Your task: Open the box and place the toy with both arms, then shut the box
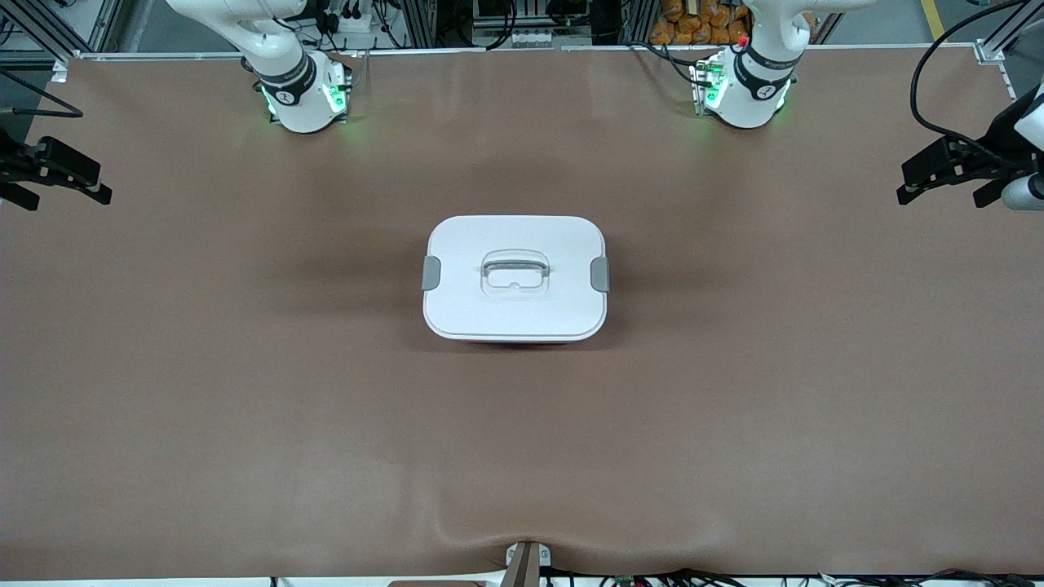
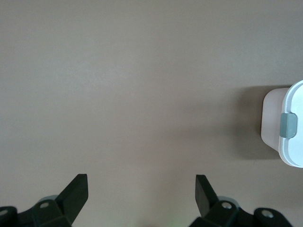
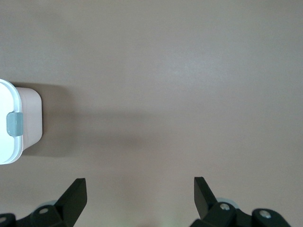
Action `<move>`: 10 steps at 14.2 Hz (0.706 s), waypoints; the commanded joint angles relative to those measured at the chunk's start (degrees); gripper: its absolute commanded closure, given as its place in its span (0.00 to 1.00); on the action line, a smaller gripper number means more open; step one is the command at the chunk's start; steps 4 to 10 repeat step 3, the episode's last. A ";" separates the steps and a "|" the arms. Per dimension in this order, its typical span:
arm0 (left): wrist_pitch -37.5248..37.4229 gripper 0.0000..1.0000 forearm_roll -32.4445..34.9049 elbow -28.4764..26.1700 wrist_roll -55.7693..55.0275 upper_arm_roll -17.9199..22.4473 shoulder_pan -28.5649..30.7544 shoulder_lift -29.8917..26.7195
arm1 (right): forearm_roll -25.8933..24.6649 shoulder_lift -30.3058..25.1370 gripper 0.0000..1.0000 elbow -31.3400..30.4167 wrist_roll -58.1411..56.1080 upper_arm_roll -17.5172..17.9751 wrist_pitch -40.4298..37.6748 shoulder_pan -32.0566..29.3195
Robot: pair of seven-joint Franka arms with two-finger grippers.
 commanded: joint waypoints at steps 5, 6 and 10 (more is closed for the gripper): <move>0.21 0.00 0.90 0.12 -0.01 0.07 -0.02 -0.28 | -0.51 0.45 0.00 0.99 -0.13 0.22 -0.72 0.06; 0.21 0.00 0.90 0.12 -0.01 0.07 -0.02 -0.28 | -0.51 0.45 0.00 0.99 -0.13 0.22 -0.72 0.06; 0.21 0.00 0.90 0.12 -0.01 0.07 -0.02 -0.28 | -0.51 0.45 0.00 0.99 -0.13 0.22 -0.72 0.06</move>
